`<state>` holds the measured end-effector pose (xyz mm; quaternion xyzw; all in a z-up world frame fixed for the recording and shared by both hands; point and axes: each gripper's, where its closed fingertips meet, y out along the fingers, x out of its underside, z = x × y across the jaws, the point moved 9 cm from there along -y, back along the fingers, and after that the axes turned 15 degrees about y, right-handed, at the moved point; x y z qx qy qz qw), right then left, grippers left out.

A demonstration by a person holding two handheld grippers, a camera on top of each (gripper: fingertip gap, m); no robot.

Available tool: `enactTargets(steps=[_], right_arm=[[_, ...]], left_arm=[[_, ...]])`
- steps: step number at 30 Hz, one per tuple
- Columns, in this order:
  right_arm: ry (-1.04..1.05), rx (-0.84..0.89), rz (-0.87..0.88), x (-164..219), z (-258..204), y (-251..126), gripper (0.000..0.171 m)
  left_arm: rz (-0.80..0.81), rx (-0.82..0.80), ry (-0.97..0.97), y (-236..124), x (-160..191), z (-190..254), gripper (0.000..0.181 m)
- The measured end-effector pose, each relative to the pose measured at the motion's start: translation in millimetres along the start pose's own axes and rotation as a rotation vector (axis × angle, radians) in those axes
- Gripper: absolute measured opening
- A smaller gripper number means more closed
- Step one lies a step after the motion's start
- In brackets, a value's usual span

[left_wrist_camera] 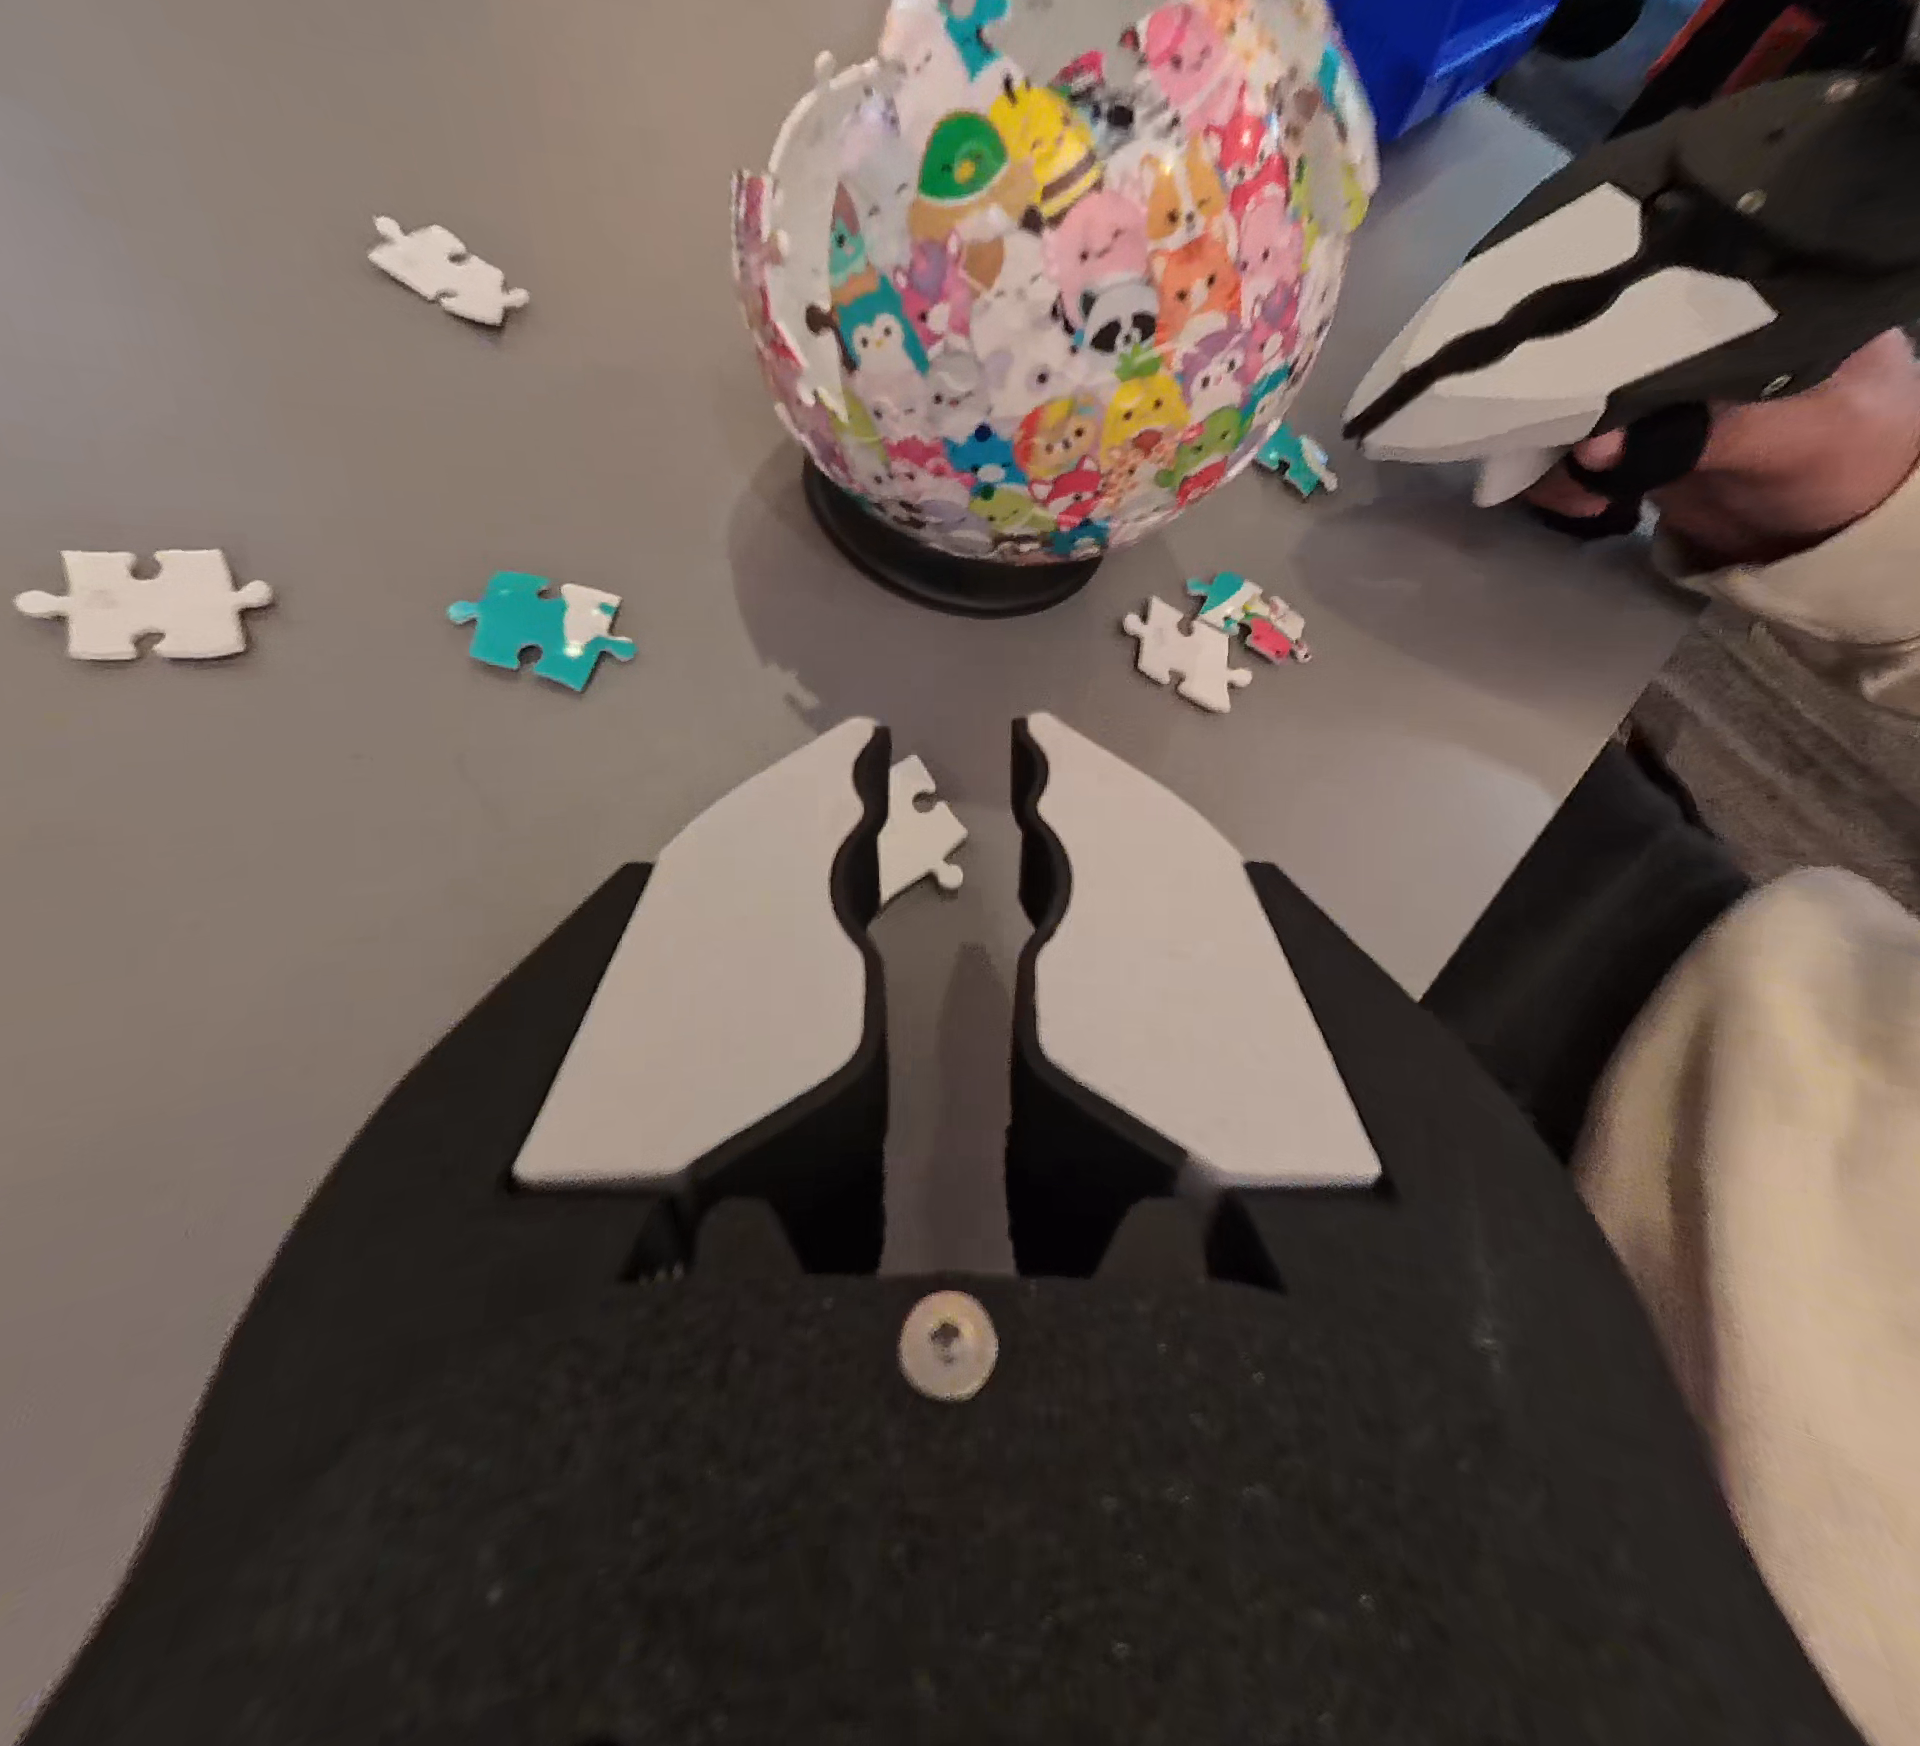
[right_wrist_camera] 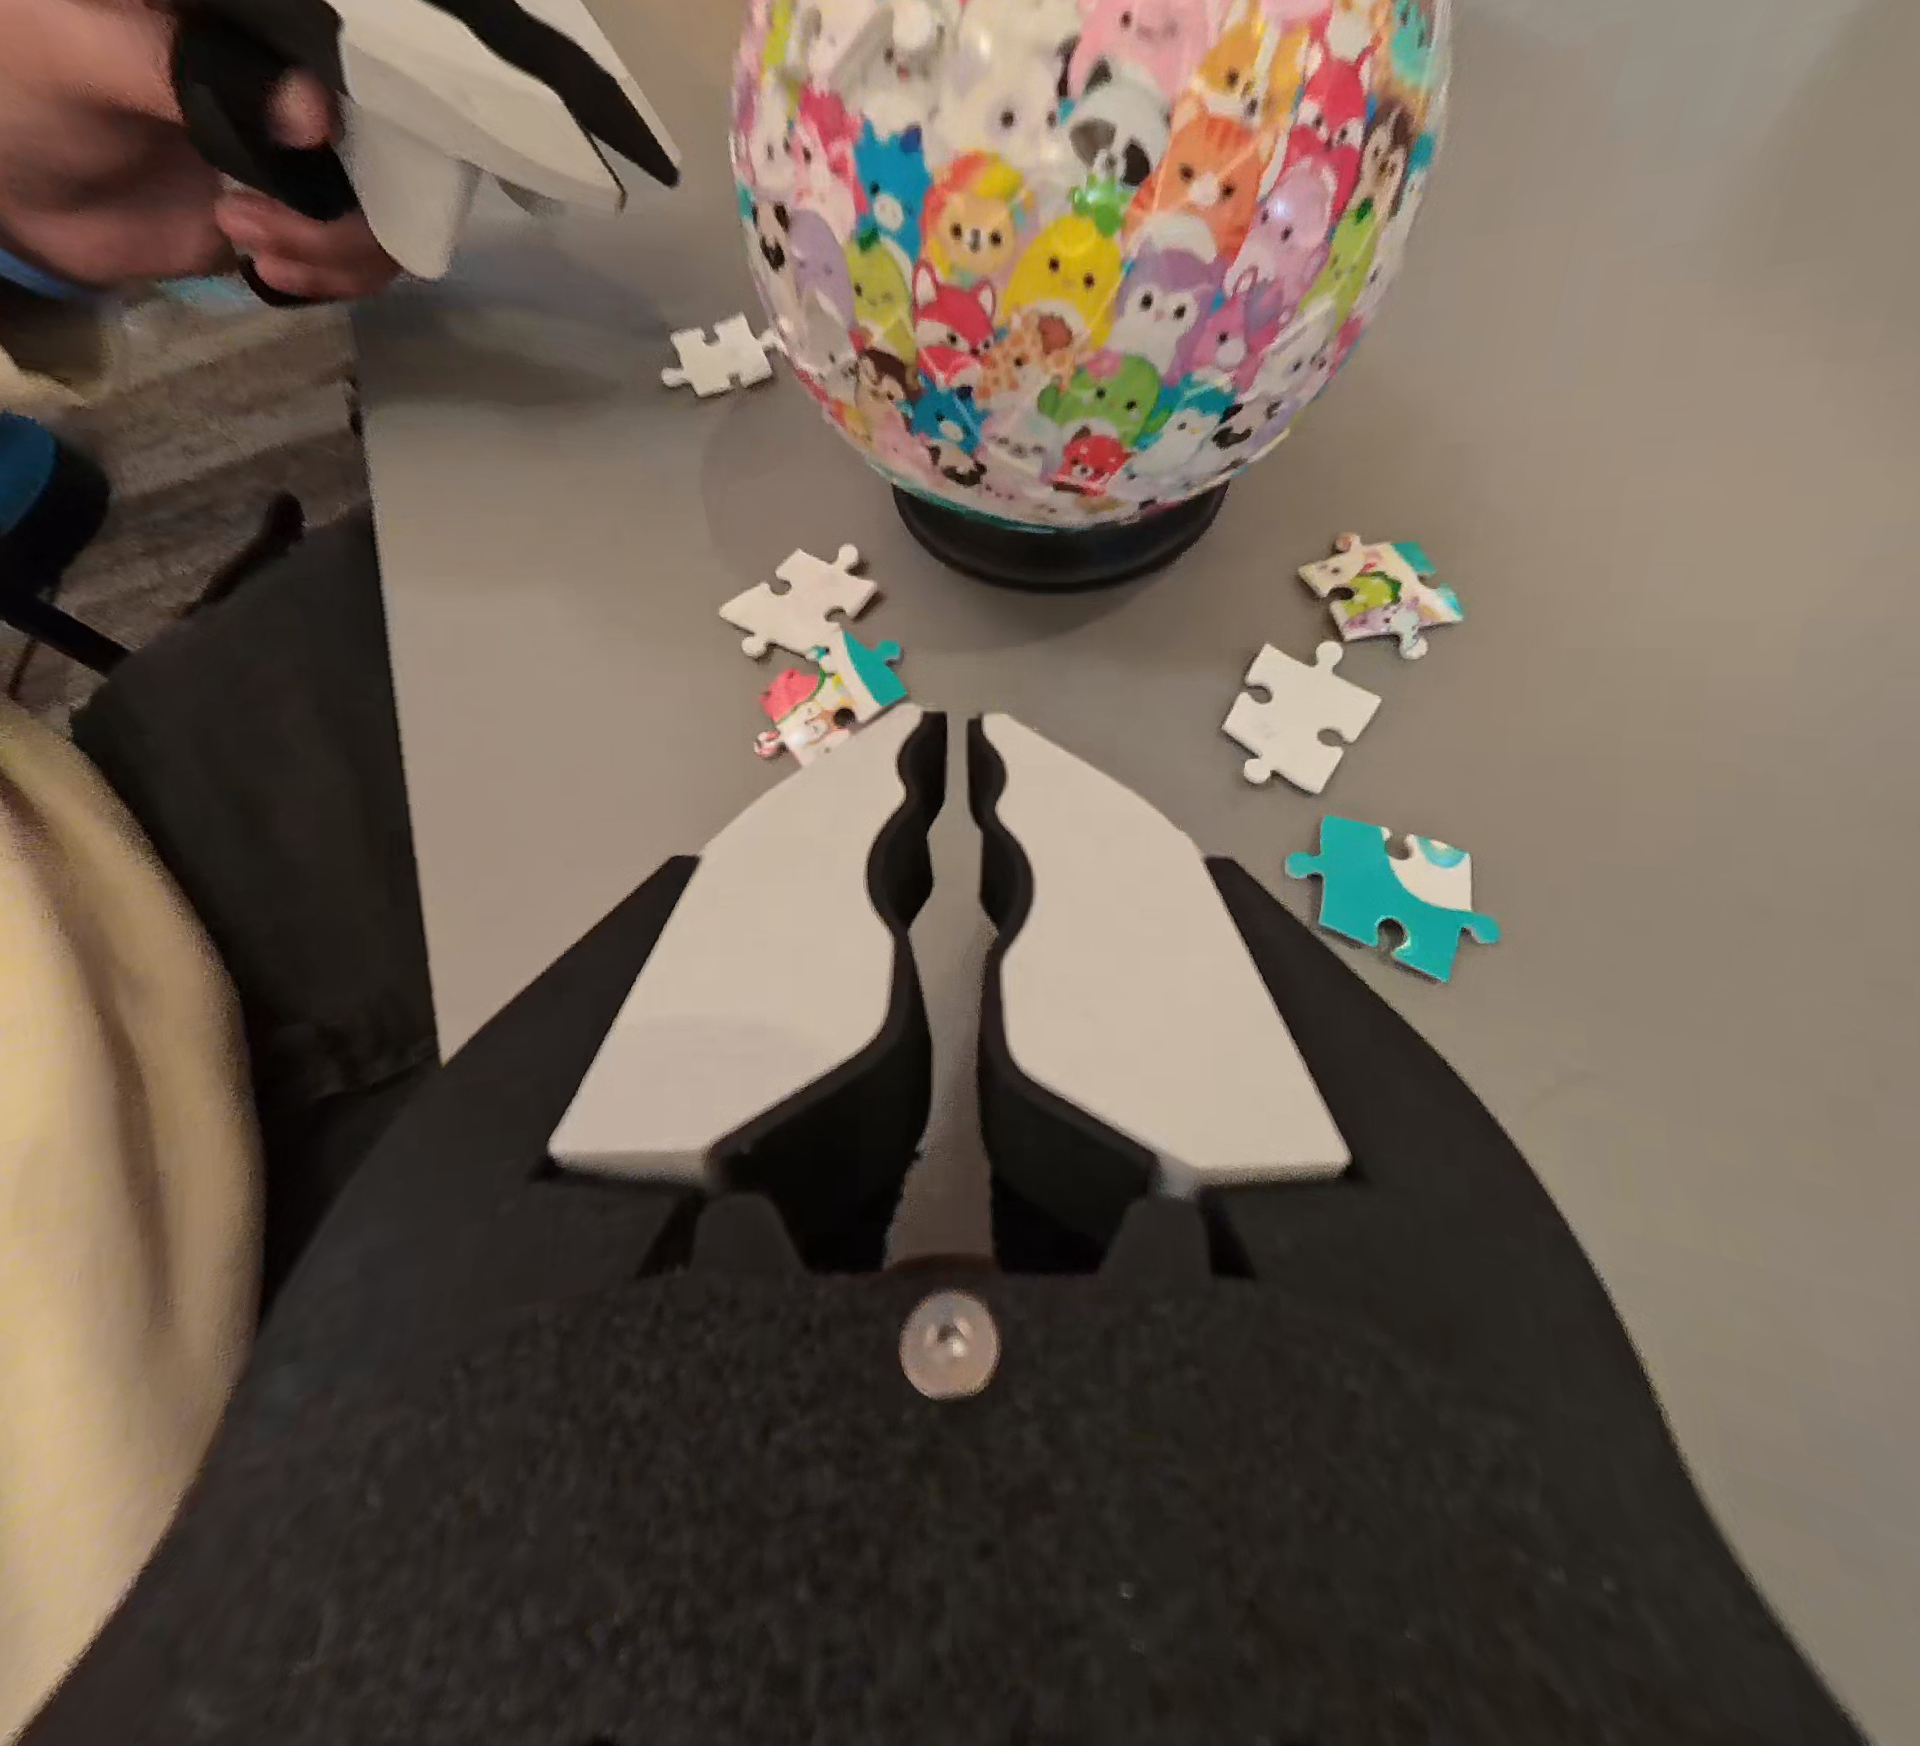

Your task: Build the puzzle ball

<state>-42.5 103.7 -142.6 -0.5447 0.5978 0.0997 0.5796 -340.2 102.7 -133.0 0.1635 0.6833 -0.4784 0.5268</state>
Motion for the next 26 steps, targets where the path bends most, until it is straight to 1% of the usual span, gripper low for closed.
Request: enactTargets(steps=[3,5,6,7,9,11,14,16,18,19,20,21,23,25,26], right_arm=[[-0.042,0.046,-0.072,5.8,-5.3,5.0,0.006],[-0.077,0.078,-0.140,12.4,-9.9,8.2,0.008],[-0.096,0.115,-0.173,15.7,-10.7,9.8,0.014],[-0.112,0.189,-0.195,18.3,-9.3,10.8,0.024],[-0.139,0.259,-0.183,20.5,-10.4,8.9,0.027],[-0.144,0.336,-0.154,21.5,-9.8,5.3,0.038],[-0.078,0.453,-0.118,21.7,-3.3,-0.6,0.065],[0.031,0.521,-0.113,23.1,4.6,-5.3,0.087],[0.161,0.514,-0.135,25.4,13.4,-7.4,0.099],[0.231,0.501,-0.148,26.4,18.6,-8.0,0.106],[0.263,0.491,-0.142,25.9,21.6,-9.0,0.110],[0.267,0.501,-0.135,26.2,22.0,-10.1,0.107],[0.247,0.509,-0.150,27.0,19.9,-8.9,0.109],[0.234,0.488,-0.171,29.8,14.9,-8.2,0.120],[0.210,0.458,-0.195,31.7,12.1,-7.2,0.131]], left_arm=[[-0.101,0.039,0.052,11.2,6.4,6.7,0.025],[-0.173,0.031,0.109,18.7,9.0,12.4,0.029],[-0.192,0.021,0.136,22.2,8.9,15.4,0.037],[-0.210,0.012,0.160,25.4,9.2,18.3,0.044],[-0.264,-0.022,0.203,30.7,11.7,22.1,0.050],[-0.306,-0.068,0.237,34.4,13.2,24.2,0.063],[-0.315,-0.165,0.223,35.3,12.8,21.5,0.087],[-0.335,-0.221,0.169,37.2,13.2,16.1,0.110],[-0.374,-0.259,0.088,40.4,15.2,8.1,0.137],[-0.392,-0.250,0.041,41.7,16.9,4.8,0.143],[-0.401,-0.251,0.024,42.2,17.6,2.6,0.146],[-0.401,-0.254,0.026,42.2,17.7,2.4,0.146],[-0.399,-0.257,0.028,42.0,17.7,2.8,0.145],[-0.401,-0.255,0.025,42.0,17.8,2.7,0.146],[-0.401,-0.255,0.025,42.0,17.8,2.7,0.146]])
